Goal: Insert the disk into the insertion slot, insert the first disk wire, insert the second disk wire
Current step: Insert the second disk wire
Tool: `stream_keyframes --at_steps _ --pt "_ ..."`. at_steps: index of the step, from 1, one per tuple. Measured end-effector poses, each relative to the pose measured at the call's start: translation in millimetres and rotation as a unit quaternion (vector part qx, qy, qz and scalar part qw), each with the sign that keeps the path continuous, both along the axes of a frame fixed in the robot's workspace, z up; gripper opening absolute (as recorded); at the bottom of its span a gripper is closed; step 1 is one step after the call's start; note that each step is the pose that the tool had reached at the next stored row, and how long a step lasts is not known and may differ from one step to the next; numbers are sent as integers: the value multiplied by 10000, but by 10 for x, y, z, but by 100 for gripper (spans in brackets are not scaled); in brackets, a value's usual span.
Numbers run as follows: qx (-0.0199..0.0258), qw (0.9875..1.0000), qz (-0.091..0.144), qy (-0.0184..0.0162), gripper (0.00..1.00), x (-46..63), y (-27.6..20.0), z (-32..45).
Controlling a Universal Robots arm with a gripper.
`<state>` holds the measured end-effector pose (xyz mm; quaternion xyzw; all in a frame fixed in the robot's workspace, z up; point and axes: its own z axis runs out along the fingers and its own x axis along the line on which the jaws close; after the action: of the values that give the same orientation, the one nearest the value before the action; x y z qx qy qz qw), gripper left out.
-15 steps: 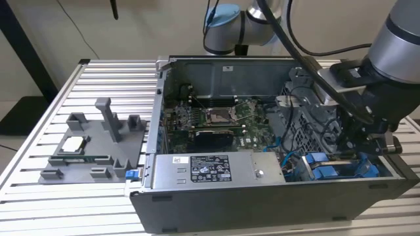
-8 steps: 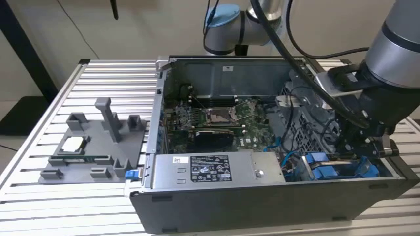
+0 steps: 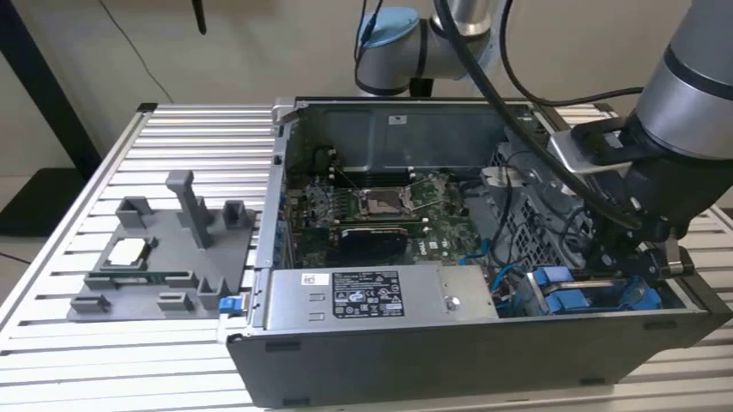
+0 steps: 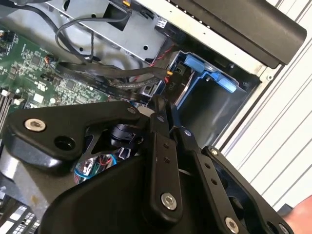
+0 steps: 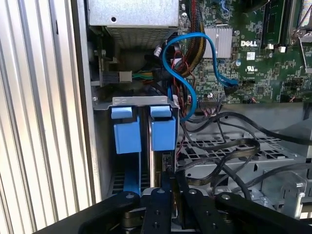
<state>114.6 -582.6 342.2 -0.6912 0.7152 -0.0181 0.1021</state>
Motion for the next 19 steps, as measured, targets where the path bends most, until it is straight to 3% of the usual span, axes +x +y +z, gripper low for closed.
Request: stream_keyframes --at_steps 13,14,15,19 --pt "3 10000 0 -4 17 2 1 -105" --pt "4 10000 0 -4 17 2 1 -96" --pt "6 10000 0 -4 24 2 1 -69" --pt "1 10000 0 -3 24 2 1 113"
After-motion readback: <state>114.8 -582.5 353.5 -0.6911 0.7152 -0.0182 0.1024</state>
